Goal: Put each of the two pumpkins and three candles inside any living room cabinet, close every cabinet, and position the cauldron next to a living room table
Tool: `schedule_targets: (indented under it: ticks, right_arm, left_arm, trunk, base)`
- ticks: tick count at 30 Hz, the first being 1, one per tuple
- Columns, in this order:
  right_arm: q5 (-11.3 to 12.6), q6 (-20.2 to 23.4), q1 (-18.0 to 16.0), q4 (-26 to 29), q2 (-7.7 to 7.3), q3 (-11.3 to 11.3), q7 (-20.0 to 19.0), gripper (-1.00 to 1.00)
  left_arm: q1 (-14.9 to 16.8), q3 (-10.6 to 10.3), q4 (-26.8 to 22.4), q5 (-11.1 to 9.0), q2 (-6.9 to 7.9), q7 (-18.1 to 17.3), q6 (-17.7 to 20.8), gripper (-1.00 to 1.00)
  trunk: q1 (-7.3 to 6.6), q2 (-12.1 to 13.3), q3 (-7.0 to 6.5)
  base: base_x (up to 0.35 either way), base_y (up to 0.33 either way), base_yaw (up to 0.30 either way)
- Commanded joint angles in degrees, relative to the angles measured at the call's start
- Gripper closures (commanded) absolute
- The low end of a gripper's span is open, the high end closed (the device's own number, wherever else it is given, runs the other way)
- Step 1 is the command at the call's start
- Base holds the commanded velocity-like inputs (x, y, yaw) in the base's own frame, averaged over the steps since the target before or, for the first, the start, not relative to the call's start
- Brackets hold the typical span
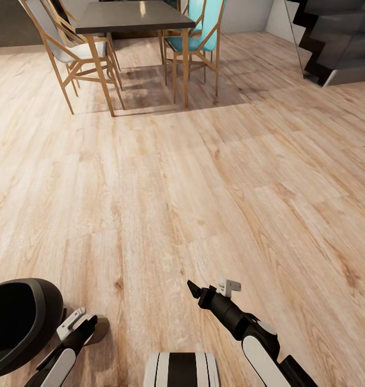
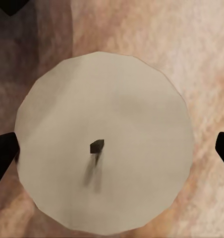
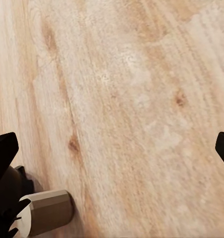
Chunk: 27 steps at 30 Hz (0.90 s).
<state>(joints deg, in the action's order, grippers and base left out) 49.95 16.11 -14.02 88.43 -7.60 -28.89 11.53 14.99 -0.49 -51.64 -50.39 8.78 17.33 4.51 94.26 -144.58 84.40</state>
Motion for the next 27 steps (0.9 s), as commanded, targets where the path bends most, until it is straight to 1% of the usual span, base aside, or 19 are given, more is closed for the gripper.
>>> schedule_targets:
  ticks: [1,15,19,27]
  right_arm:
    - [0.5,0.06,-0.05,0.1,-0.05,-0.12,0.51,-1.0]
    - [0.5,0.06,-0.05,0.14,-0.05,-0.12,0.5,-1.0]
    - [0.5,0.06,-0.05,0.16,-0.05,-0.12,0.51,-1.0]
    - [0.5,0.06,-0.05,0.17,-0.05,-0.12,0.5,-1.0]
  left_arm:
    - [-0.05,-0.21,3.65,-1.03,0.02,-3.76,0.15,-1.0]
    - [-0.05,-0.21,3.65,-1.03,0.01,-3.7,0.15,-1.0]
    - [-0.05,-0.21,3.67,-1.03,0.01,-3.74,0.15,-1.0]
    - [-0.05,-0.14,3.65,-1.1,0.09,-3.71,0.15,-1.0]
  trunk:
    - [0.01,-0.01,0.04]
    - [0.01,-0.01,0.04]
    - [0.12,-0.06,0.93]
    - [0.12,-0.06,0.93]
  base:
    - [0.0,0.0,0.0]
    - [0.0,0.0,0.0]
    - [0.0,0.0,0.0]
    - [0.0,0.0,0.0]
